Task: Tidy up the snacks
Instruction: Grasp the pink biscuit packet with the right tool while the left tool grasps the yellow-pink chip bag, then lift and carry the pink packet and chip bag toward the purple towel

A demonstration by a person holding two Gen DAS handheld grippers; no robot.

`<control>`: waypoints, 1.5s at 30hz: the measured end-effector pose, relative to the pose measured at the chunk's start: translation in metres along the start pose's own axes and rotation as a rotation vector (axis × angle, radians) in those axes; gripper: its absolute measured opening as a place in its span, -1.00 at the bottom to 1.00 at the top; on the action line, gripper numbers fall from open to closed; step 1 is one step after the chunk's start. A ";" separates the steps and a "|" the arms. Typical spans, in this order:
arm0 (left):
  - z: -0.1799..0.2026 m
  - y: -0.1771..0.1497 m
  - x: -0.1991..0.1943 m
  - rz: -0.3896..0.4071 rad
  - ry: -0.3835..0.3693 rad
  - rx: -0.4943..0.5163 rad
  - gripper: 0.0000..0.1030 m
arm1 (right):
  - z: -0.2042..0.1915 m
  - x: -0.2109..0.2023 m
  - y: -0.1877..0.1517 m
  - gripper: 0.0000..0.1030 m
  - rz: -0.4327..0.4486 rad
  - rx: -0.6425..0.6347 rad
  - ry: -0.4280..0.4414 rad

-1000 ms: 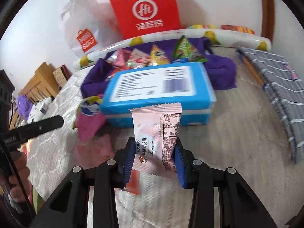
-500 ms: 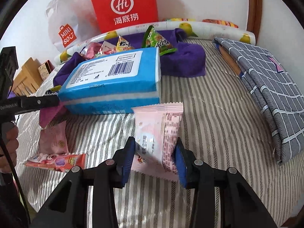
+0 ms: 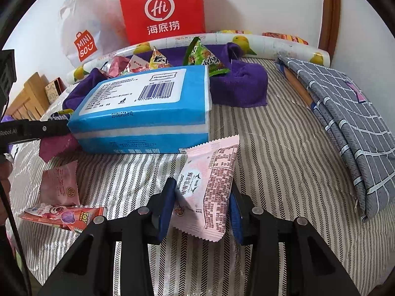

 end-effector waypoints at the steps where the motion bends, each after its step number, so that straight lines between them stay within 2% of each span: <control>1: -0.001 -0.001 -0.002 0.002 -0.004 -0.008 -0.13 | 0.000 -0.001 0.000 -0.24 -0.002 0.003 0.000; 6: -0.004 -0.004 -0.021 0.034 -0.011 -0.032 -0.13 | 0.003 -0.010 -0.003 -0.27 -0.027 0.036 0.026; 11: 0.004 -0.002 -0.043 0.062 -0.034 -0.022 -0.13 | 0.004 -0.027 0.000 -0.27 -0.009 0.058 0.030; 27: 0.047 0.004 -0.106 0.168 -0.081 0.020 -0.13 | -0.017 -0.117 0.029 -0.27 0.132 0.059 0.076; 34: 0.072 0.007 -0.132 0.206 -0.086 0.076 -0.13 | -0.020 -0.145 0.036 -0.27 0.163 0.088 0.101; 45: 0.096 0.016 -0.156 0.244 -0.119 0.105 -0.13 | -0.026 -0.188 0.050 -0.27 0.235 0.097 0.133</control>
Point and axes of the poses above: each gripper's, at about its wrist camera, not at the fingertips, and x roughly the way its jaws point, z to its right, y to its top, the point moved 8 cm from there along x, roughly the way its jaws point, and after that the axes turned 11 degrees about x, right-handed, at the moved point
